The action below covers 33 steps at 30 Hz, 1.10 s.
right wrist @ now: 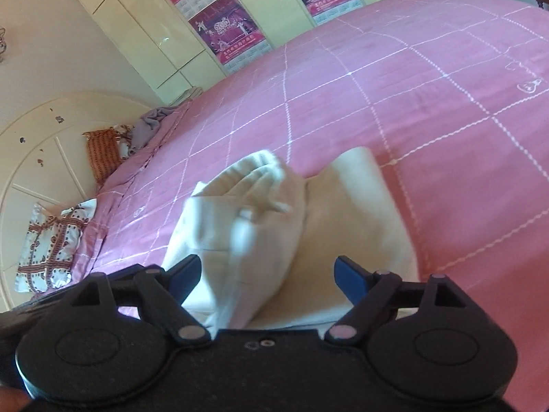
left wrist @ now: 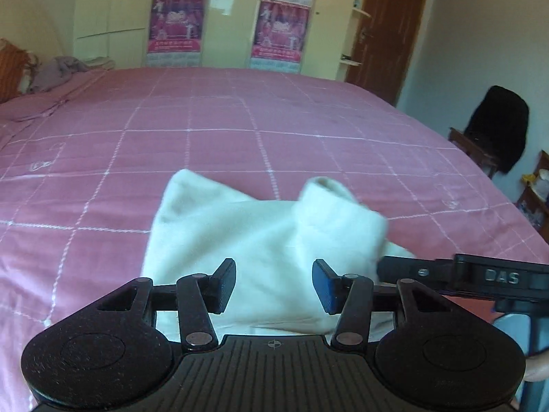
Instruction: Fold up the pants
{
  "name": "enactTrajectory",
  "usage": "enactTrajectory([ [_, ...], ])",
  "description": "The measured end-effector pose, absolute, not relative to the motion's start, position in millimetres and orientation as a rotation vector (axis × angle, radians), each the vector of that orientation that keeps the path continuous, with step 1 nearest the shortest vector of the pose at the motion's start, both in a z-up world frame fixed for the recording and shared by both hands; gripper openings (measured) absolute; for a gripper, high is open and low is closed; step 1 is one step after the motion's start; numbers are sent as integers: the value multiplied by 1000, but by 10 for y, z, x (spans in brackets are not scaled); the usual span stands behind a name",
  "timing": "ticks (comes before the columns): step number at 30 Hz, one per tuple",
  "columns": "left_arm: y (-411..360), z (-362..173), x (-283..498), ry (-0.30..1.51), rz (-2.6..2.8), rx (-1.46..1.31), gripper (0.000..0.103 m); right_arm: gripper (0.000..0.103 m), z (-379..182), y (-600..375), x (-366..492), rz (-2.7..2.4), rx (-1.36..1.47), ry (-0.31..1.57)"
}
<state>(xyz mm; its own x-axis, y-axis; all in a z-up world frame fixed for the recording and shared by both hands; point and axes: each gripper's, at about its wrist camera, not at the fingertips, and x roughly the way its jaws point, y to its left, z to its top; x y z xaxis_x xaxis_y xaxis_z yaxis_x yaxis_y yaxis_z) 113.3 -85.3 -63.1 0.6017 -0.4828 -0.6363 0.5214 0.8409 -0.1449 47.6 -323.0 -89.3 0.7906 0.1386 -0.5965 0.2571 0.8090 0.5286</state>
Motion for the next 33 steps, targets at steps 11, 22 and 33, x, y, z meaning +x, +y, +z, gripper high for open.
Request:
enactTrajectory([
  [11,-539,-1428,1490,895,-407,-2,51,47,-1105,-2890,900,-213,513,759],
  [22,-736,-1242,1363,821,-438,65,51,35,-665,-3179,676,-58,371,625],
  [33,-843,-1176,1306,839,-469,95,52,51,-881,-3407,368,-209,403,695],
])
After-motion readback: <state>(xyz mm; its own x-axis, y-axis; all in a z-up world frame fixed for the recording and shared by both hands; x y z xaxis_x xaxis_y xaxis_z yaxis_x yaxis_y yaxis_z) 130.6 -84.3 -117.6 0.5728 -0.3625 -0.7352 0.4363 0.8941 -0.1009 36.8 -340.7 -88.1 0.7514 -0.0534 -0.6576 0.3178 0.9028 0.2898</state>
